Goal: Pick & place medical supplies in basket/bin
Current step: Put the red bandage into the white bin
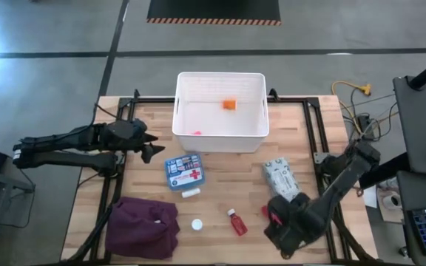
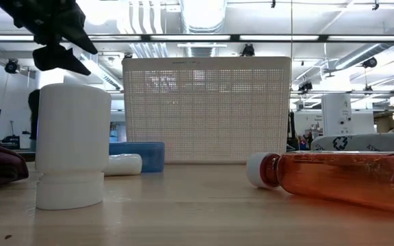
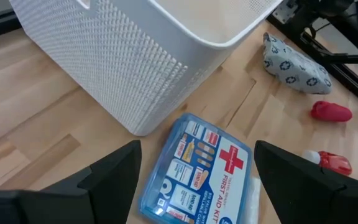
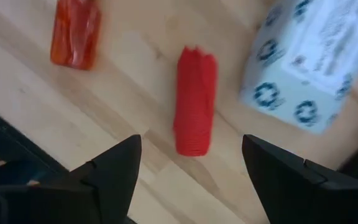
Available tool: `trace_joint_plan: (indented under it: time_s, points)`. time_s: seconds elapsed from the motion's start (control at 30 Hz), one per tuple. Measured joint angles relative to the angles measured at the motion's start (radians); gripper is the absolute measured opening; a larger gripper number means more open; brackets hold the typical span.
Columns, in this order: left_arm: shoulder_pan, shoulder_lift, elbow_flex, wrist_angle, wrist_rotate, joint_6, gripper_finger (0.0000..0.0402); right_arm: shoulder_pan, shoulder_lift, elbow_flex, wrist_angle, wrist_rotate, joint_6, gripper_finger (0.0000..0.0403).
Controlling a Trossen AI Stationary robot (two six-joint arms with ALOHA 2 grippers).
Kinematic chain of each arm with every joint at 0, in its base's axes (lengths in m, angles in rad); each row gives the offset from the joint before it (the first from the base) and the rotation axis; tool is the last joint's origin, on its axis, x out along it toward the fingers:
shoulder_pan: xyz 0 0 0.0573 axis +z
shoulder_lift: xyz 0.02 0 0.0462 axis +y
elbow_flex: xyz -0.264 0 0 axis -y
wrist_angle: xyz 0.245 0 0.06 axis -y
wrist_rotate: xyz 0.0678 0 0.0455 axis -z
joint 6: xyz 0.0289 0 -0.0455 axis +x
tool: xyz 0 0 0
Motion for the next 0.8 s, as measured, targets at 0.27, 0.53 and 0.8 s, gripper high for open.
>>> trace_joint_plan:
  time_s: [0.27, 0.53, 0.8]
  points:
    - [0.0, 0.002, 0.001, -0.001, 0.015, 0.0, 0.0295, 0.066, 0.032, -0.139, 0.204, 0.008, 0.118, 0.0279]
    - [0.0, 0.004, 0.001, -0.002, 0.018, 0.0, 0.0295, 0.073, 0.0, -0.314, 0.325, 0.011, 0.111, 0.0279]
    - [0.0, 0.004, 0.001, -0.01, 0.019, 0.0, 0.0295, 0.022, -0.031, -0.473, 0.529, 0.007, 0.081, 0.0279]
